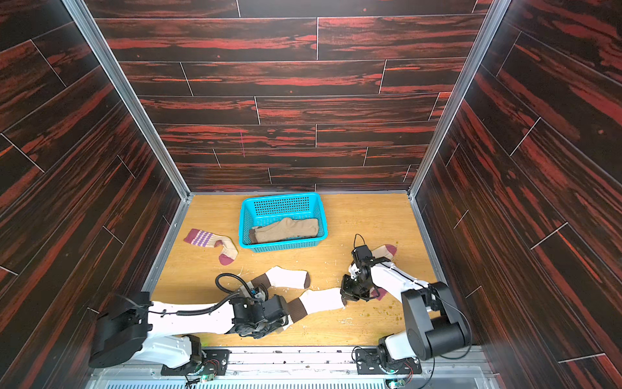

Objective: Place the socks together as a pair
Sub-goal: Pick up the sock at the center of the board, then place the sock in the sock.

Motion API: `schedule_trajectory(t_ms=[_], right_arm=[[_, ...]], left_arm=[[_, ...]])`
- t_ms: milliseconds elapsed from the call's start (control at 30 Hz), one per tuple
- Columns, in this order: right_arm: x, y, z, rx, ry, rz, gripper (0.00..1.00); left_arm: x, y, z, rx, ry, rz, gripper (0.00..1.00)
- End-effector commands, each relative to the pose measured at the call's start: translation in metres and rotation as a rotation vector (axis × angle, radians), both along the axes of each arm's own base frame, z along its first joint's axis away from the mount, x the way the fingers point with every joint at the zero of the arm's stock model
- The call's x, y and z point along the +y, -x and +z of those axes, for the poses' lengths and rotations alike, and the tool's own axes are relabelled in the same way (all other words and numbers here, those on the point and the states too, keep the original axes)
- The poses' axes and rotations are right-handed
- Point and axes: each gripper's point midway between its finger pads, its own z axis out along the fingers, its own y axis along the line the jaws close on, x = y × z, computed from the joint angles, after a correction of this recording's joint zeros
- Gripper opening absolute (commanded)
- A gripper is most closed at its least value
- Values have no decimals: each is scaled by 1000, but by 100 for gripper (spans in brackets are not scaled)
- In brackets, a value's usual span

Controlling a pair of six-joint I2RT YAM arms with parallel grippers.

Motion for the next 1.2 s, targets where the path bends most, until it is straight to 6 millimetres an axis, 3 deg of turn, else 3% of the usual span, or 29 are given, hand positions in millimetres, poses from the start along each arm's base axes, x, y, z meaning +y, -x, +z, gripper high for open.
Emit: schedule_trajectory(t_ms=[0, 167, 300, 433, 533, 667, 933, 1167], right_arm=[[11, -5, 30, -53, -73, 0, 0], [36, -11, 89, -153, -190, 36, 0], [62, -12, 119, -186, -223, 99, 0], [89, -18, 135, -202, -256, 152, 0], [103, -30, 132, -197, -266, 165, 0], [119, -53, 122, -196, -269, 180, 0], [134, -75, 98, -158, -257, 196, 0], [139, -83, 67, -126, -240, 188, 0]], left_arm=[[18, -12, 39, -103, -37, 9, 0], [45, -26, 103, -272, -3, 30, 0], [85, -38, 140, -436, 7, 89, 0], [123, -33, 146, -456, -2, 138, 0], [147, -30, 147, -473, -18, 173, 1], [160, -32, 140, -475, -7, 213, 2], [130, -51, 113, -370, -24, 170, 2], [129, -70, 87, -289, -37, 182, 1]])
